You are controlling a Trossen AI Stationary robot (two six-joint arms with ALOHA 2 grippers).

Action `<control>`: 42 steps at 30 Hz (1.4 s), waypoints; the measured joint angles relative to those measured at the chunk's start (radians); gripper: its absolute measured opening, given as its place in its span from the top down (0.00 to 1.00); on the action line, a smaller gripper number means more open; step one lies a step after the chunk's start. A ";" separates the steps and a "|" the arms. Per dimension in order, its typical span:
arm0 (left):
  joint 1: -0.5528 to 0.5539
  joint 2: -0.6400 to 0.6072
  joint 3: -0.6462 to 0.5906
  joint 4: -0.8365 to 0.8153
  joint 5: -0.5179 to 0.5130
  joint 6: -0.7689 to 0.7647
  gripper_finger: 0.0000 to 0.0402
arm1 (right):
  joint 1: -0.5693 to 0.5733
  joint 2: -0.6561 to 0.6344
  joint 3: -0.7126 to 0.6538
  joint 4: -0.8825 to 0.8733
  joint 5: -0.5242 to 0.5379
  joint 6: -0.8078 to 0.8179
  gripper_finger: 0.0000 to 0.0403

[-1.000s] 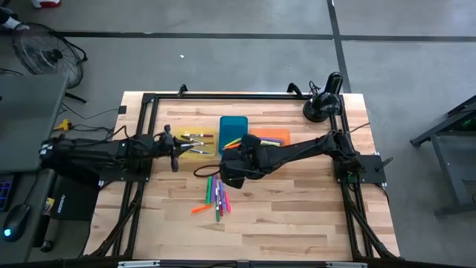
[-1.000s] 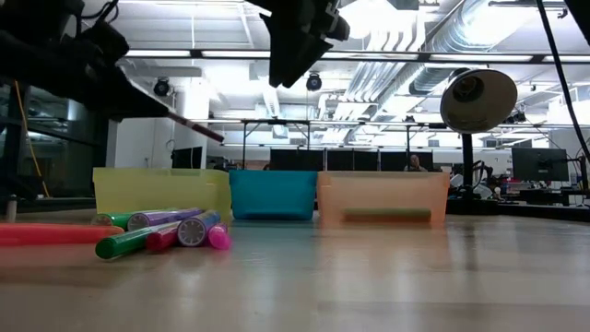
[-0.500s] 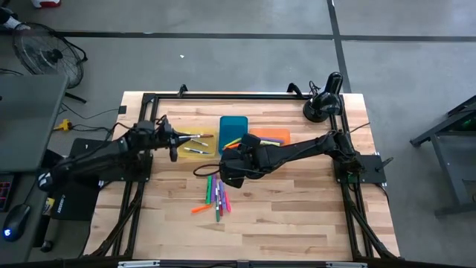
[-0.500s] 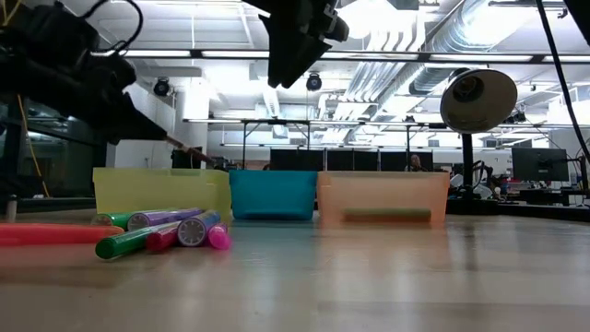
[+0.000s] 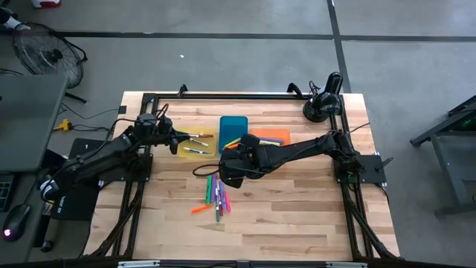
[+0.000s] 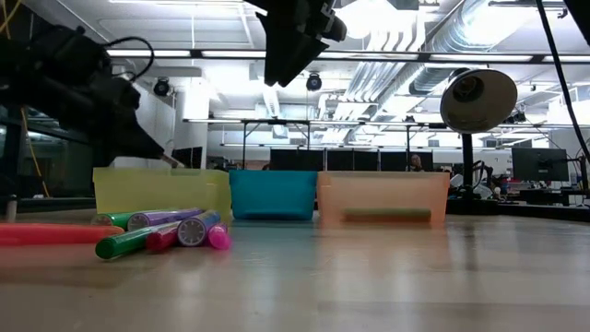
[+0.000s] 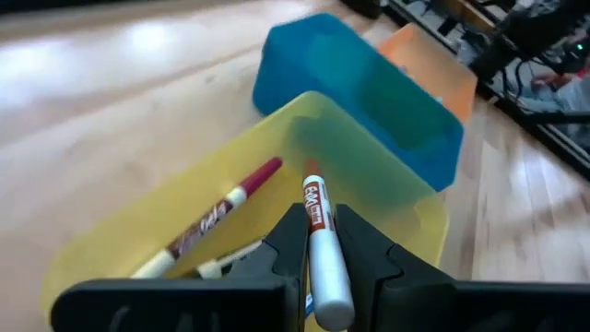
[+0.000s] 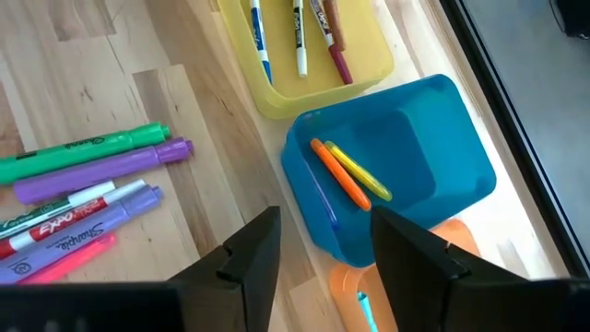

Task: Pick & Place Markers
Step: Put the brown dry erase marker into the yellow bin, then put the light violet highlighter into the orange bin

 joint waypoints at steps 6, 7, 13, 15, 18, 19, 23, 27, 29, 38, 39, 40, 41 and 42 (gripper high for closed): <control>0.016 0.089 0.000 0.012 0.026 -0.037 0.93 | 0.000 0.000 0.000 0.001 0.000 0.000 0.61; 0.016 0.103 0.000 0.022 0.035 -0.039 0.93 | 0.000 0.000 0.000 0.001 0.000 0.000 0.61; 0.016 0.161 0.000 0.078 0.061 -0.053 0.82 | 0.000 0.000 0.000 0.001 0.000 0.000 0.62; 0.016 0.172 0.000 0.083 0.051 -0.051 0.77 | 0.000 0.000 0.000 0.001 0.000 0.000 0.61; 0.016 0.180 0.001 0.086 0.051 -0.034 0.73 | 0.000 0.000 0.000 0.001 0.000 0.000 0.61; 0.016 0.180 0.001 0.087 0.051 -0.031 0.72 | 0.000 0.000 0.000 0.001 0.000 0.000 0.61; 0.016 0.168 0.001 0.106 0.053 -0.029 0.71 | 0.000 0.000 0.000 0.000 -0.002 0.000 0.61; 0.016 0.150 0.026 0.111 0.076 -0.011 0.71 | 0.000 0.000 0.000 0.000 -0.005 0.000 0.62; 0.016 0.136 0.046 0.112 0.098 0.002 0.71 | 0.000 0.000 0.000 0.000 -0.005 0.000 0.62; 0.015 0.039 0.096 0.112 0.398 0.092 0.71 | 0.000 0.000 0.000 0.012 -0.014 0.127 0.61; 0.015 0.023 0.097 0.109 0.443 0.107 0.71 | 0.000 0.000 0.000 0.015 -0.017 0.146 0.61; 0.015 0.006 0.097 0.106 0.478 0.117 0.71 | 0.000 0.000 0.000 0.017 -0.017 0.165 0.61; 0.015 -0.012 0.097 0.104 0.504 0.121 0.71 | 0.000 0.000 0.000 0.018 -0.014 0.182 0.61; 0.015 -0.029 0.097 0.103 0.517 0.121 0.71 | 0.000 0.000 0.000 0.020 -0.009 0.195 0.60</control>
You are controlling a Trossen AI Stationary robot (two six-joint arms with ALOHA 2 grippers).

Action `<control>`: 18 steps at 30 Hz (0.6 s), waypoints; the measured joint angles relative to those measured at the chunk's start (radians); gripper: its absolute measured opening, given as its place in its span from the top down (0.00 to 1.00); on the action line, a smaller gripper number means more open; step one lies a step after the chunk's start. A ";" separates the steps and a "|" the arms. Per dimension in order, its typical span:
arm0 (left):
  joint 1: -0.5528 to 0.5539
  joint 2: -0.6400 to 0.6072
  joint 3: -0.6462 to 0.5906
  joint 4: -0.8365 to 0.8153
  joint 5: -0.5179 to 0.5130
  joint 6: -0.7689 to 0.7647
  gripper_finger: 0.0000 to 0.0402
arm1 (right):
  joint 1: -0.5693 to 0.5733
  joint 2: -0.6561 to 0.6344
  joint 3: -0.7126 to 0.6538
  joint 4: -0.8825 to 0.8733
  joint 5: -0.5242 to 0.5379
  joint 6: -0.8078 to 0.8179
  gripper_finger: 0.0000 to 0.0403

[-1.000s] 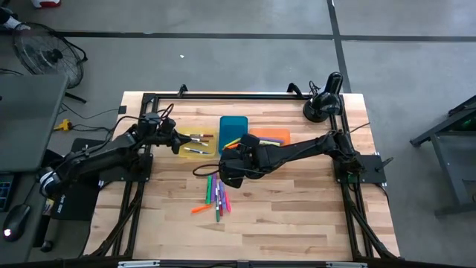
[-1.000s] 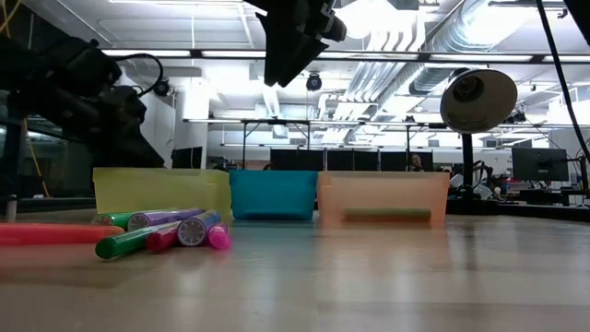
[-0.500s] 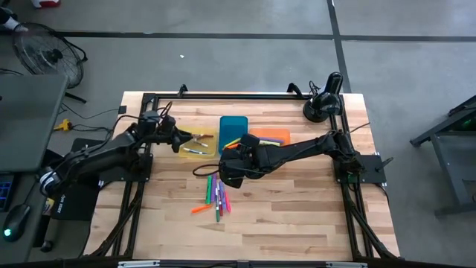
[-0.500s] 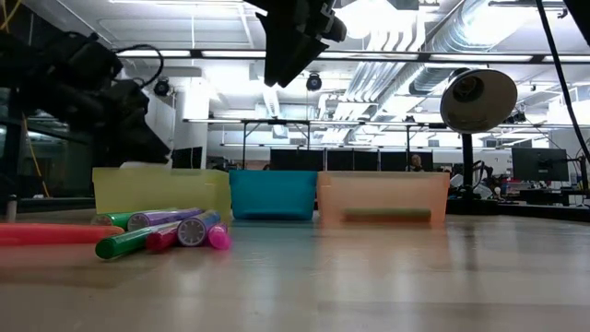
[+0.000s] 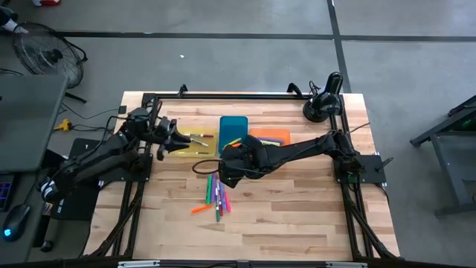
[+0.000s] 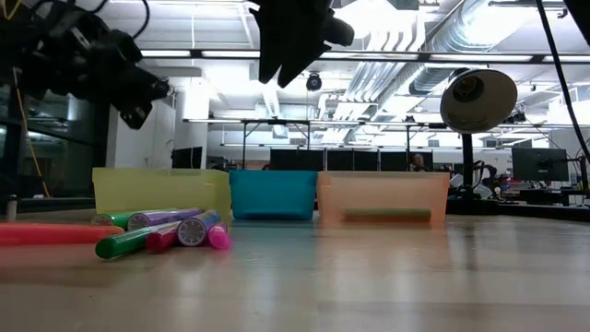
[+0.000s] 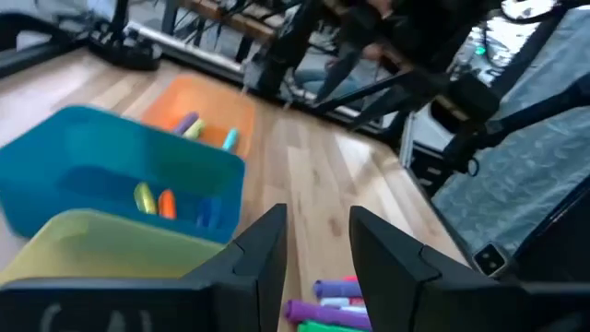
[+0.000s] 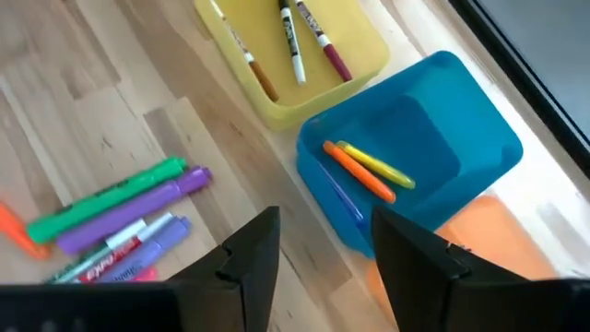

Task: Pick & Place Markers
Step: Put the light violet highlighter into the orange bin

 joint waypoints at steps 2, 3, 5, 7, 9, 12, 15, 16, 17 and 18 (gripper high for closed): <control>0.000 -0.034 0.000 -0.009 0.004 -0.002 0.71 | 0.000 0.000 0.000 0.006 0.003 0.026 0.60; -0.001 -0.050 0.000 -0.010 0.006 -0.004 0.71 | 0.001 0.000 0.000 0.010 0.001 0.040 0.60; -0.016 -0.081 0.000 -0.008 0.001 -0.022 0.71 | 0.001 0.000 0.000 0.019 -0.004 0.064 0.59; -0.055 -0.108 0.000 -0.001 -0.008 -0.024 0.71 | 0.003 0.004 0.000 0.031 -0.004 0.076 0.60; -0.107 -0.125 0.000 0.001 -0.036 -0.024 0.71 | 0.008 0.011 0.000 0.041 -0.005 0.075 0.60; -0.212 -0.131 0.000 0.000 -0.140 -0.024 0.71 | 0.019 0.041 0.000 0.064 -0.020 0.072 0.60; -0.329 -0.131 0.000 0.004 -0.247 -0.016 0.71 | 0.027 0.076 -0.002 0.074 -0.058 0.067 0.59; -0.366 -0.131 0.000 0.003 -0.283 -0.011 0.71 | 0.028 0.087 -0.002 0.078 -0.065 0.067 0.60; -0.405 -0.131 0.000 0.003 -0.321 -0.004 0.71 | 0.031 0.091 -0.002 0.078 -0.067 0.074 0.60; -0.442 -0.128 0.000 0.004 -0.352 0.001 0.71 | 0.033 0.095 -0.002 0.076 -0.071 0.087 0.60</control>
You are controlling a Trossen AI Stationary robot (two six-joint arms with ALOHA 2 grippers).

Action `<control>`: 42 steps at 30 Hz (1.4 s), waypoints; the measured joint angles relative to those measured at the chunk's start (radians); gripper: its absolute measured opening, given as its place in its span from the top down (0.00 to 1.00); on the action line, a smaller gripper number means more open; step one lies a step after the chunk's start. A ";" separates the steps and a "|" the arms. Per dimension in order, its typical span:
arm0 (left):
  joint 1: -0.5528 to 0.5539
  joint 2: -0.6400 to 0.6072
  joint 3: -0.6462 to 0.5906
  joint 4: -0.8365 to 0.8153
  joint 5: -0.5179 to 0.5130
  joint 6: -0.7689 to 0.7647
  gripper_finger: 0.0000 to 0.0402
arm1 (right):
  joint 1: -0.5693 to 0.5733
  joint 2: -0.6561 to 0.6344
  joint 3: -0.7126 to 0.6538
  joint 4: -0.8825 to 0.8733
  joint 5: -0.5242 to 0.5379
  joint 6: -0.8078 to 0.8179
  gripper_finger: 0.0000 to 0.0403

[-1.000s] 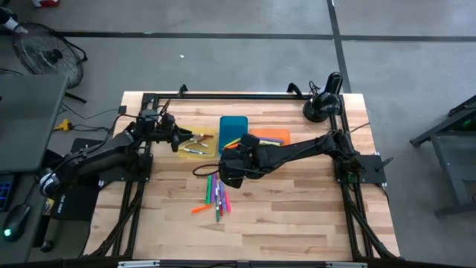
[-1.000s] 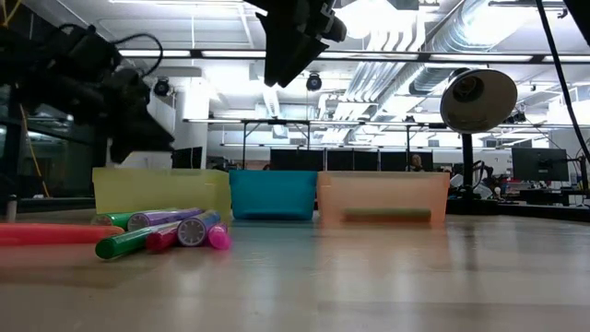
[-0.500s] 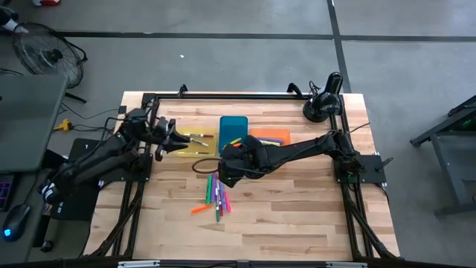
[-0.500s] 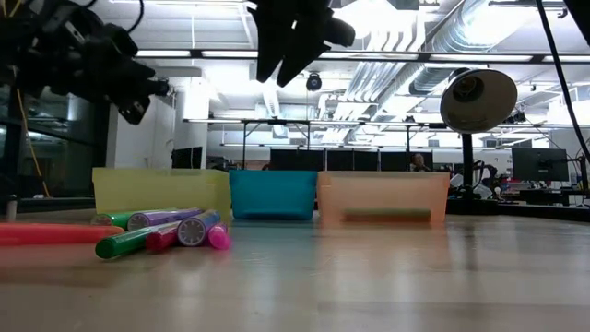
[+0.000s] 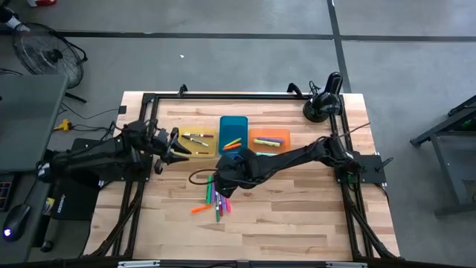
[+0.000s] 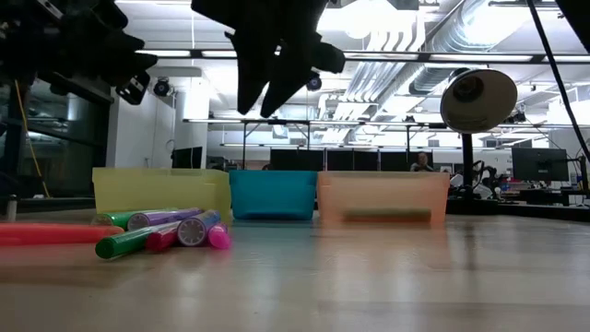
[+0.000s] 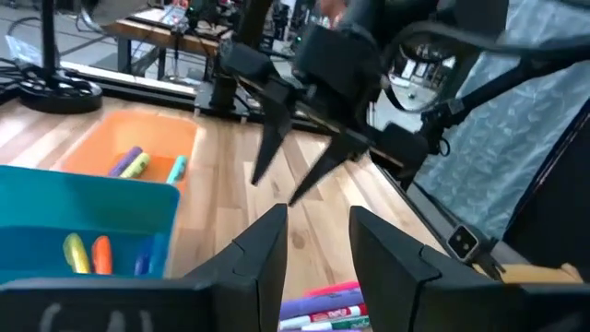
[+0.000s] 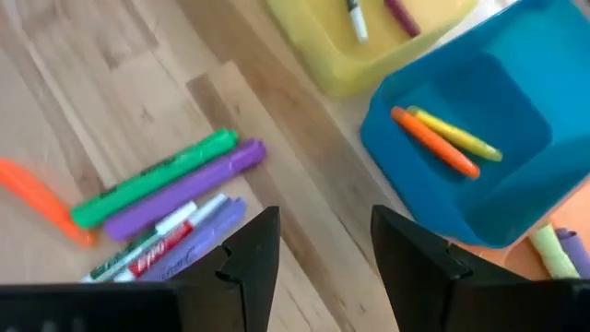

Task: Pick & Place Markers
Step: Put the light violet highlighter into the orange bin

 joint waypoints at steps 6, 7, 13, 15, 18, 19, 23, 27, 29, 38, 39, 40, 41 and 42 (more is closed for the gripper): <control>-0.207 0.008 0.000 0.001 -0.211 0.010 0.71 | 0.017 0.014 0.001 0.023 0.042 0.089 0.61; -0.238 0.008 0.000 0.001 -0.242 0.012 0.71 | 0.021 0.016 0.001 0.027 0.047 0.101 0.61; -0.406 0.011 0.000 0.014 -0.398 0.028 0.71 | 0.039 0.049 0.002 0.045 0.079 0.163 0.61; -0.453 0.025 0.000 0.035 -0.438 0.029 0.71 | 0.040 0.063 0.002 0.064 0.078 0.179 0.62; -0.518 0.054 0.000 0.066 -0.480 0.039 0.71 | 0.039 0.092 0.002 0.107 0.064 0.182 0.62; -0.539 0.064 0.000 0.073 -0.495 0.046 0.71 | 0.039 0.102 0.002 0.125 0.051 0.181 0.62; -0.607 0.123 0.000 0.110 -0.567 0.054 0.71 | 0.040 0.143 0.002 0.160 0.029 0.179 0.62; -0.653 0.180 0.000 0.156 -0.602 0.054 0.71 | 0.038 0.164 0.002 0.155 0.032 0.188 0.63; -0.672 0.207 0.000 0.179 -0.615 0.054 0.71 | 0.035 0.173 0.001 0.164 0.034 0.206 0.63; -0.705 0.314 -0.001 0.278 -0.639 0.057 0.71 | 0.038 0.210 0.001 0.183 0.013 0.247 0.63; -0.705 0.324 -0.001 0.288 -0.639 0.055 0.71 | 0.039 0.213 0.001 0.186 0.008 0.250 0.63; -0.705 0.331 -0.001 0.292 -0.639 0.054 0.71 | 0.039 0.216 0.001 0.193 0.002 0.253 0.63; -0.705 0.337 -0.001 0.294 -0.639 0.054 0.71 | 0.038 0.218 0.002 0.197 -0.008 0.253 0.63; -0.705 0.343 -0.001 0.298 -0.639 0.054 0.71 | 0.038 0.220 0.002 0.197 -0.015 0.254 0.63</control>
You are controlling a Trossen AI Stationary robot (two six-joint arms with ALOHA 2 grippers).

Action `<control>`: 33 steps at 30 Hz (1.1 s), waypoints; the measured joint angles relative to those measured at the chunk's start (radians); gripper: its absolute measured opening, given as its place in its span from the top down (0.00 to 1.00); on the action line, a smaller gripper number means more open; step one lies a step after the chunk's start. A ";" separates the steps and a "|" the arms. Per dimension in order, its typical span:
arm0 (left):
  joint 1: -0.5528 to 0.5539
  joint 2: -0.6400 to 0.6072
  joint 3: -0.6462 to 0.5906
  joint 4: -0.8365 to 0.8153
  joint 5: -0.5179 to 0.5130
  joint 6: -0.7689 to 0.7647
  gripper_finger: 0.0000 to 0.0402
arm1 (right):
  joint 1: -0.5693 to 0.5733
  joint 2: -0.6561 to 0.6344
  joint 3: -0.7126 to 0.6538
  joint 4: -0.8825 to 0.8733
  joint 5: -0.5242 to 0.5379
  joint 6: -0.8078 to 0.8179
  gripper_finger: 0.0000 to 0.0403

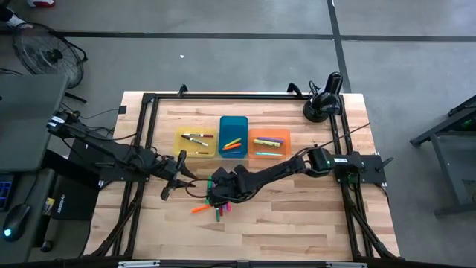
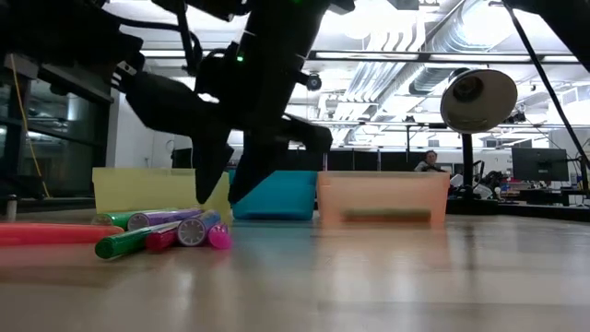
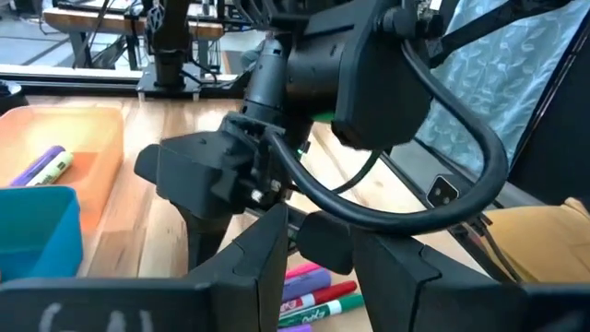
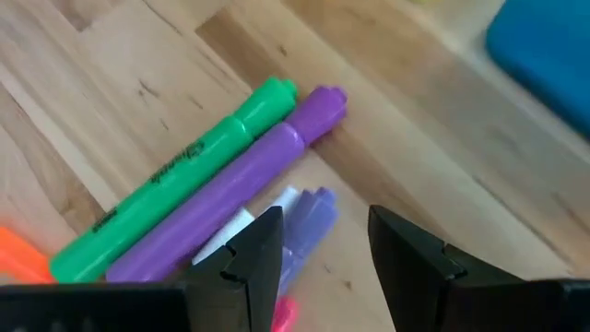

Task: Pick & Place Markers
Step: Put the light violet highlighter into the orange bin

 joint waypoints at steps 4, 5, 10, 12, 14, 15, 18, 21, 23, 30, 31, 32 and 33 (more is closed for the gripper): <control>0.000 0.010 0.000 0.013 0.001 -0.002 0.71 | 0.002 0.012 0.000 -0.001 -0.002 0.022 0.63; 0.000 0.010 0.000 0.017 0.001 -0.004 0.71 | 0.002 0.016 0.000 0.000 -0.006 0.023 0.63; 0.000 0.010 0.000 0.016 0.003 -0.004 0.71 | 0.002 0.042 0.002 0.012 -0.028 0.041 0.63; 0.000 0.010 0.000 0.015 0.005 -0.004 0.71 | 0.002 0.044 0.002 0.009 -0.037 0.041 0.63; 0.001 0.010 0.000 0.015 0.005 -0.004 0.71 | 0.002 0.050 0.003 0.011 -0.032 0.041 0.63; 0.001 0.010 0.000 0.014 0.005 -0.004 0.71 | 0.002 0.051 0.003 0.009 -0.029 0.041 0.63; 0.001 0.010 0.000 0.014 0.006 -0.004 0.71 | 0.002 0.051 0.003 0.003 -0.029 0.038 0.63; 0.001 0.010 0.000 0.013 0.007 -0.004 0.71 | 0.002 0.052 0.003 -0.013 -0.028 0.019 0.64; 0.001 0.010 0.000 0.013 0.007 -0.004 0.71 | 0.002 0.052 0.003 -0.024 -0.030 0.018 0.65; 0.001 0.010 0.000 0.010 0.006 -0.004 0.71 | 0.002 0.052 0.003 -0.033 -0.039 0.014 0.66; 0.001 0.010 0.000 0.010 0.006 -0.004 0.71 | 0.002 0.052 0.003 -0.034 -0.040 0.014 0.66; 0.001 0.010 0.000 0.010 0.006 -0.004 0.71 | 0.001 0.052 0.003 -0.034 -0.041 0.013 0.66; 0.001 0.010 0.000 0.010 0.006 -0.004 0.71 | 0.001 0.052 0.003 -0.035 -0.041 0.010 0.66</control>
